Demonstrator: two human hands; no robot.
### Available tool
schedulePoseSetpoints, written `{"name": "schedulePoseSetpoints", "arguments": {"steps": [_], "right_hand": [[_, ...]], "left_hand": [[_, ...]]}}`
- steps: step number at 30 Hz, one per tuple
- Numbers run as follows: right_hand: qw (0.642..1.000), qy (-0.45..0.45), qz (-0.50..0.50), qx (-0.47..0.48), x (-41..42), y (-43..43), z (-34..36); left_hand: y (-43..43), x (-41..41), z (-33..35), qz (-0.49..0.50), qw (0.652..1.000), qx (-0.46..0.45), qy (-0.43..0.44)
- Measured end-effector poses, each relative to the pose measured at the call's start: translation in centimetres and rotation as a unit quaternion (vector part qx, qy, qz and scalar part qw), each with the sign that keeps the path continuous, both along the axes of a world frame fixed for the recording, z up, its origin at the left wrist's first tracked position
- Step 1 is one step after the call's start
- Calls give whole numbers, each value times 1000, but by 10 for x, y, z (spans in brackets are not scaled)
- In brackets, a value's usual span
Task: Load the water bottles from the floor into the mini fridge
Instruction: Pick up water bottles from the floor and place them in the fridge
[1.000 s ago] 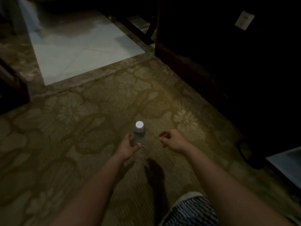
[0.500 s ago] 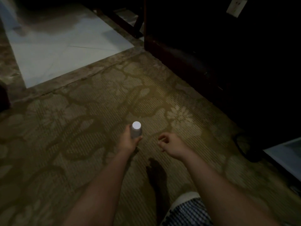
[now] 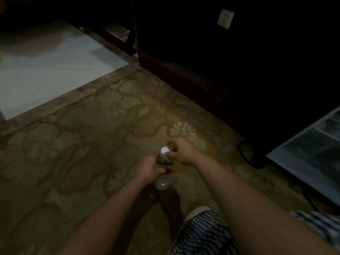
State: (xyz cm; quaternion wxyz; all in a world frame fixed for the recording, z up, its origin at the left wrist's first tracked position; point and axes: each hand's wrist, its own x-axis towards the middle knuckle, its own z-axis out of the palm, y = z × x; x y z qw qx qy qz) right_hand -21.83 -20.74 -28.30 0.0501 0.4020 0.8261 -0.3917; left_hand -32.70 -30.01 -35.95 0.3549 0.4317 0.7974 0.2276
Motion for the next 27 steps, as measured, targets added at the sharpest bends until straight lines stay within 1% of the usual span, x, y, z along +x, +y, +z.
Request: {"name": "schedulePoseSetpoints", "arguments": {"steps": [2, 5, 9, 15, 21, 27], "right_hand": [[999, -21, 22, 28, 13, 4, 19], [997, -27, 51, 55, 33, 7, 47], [993, -31, 42, 110, 68, 12, 77], [988, 6, -6, 156, 125, 15, 119], [976, 57, -76, 197, 186, 16, 156], [955, 109, -161, 222, 255, 8, 191]], "left_hand": [[5, 10, 18, -32, 999, 15, -9], [15, 25, 48, -78, 995, 52, -23], [27, 50, 90, -149, 986, 74, -22], [46, 97, 140, -175, 978, 110, 21], [65, 149, 179, -198, 966, 162, 46], [76, 214, 217, -210, 954, 210, 34]]}}
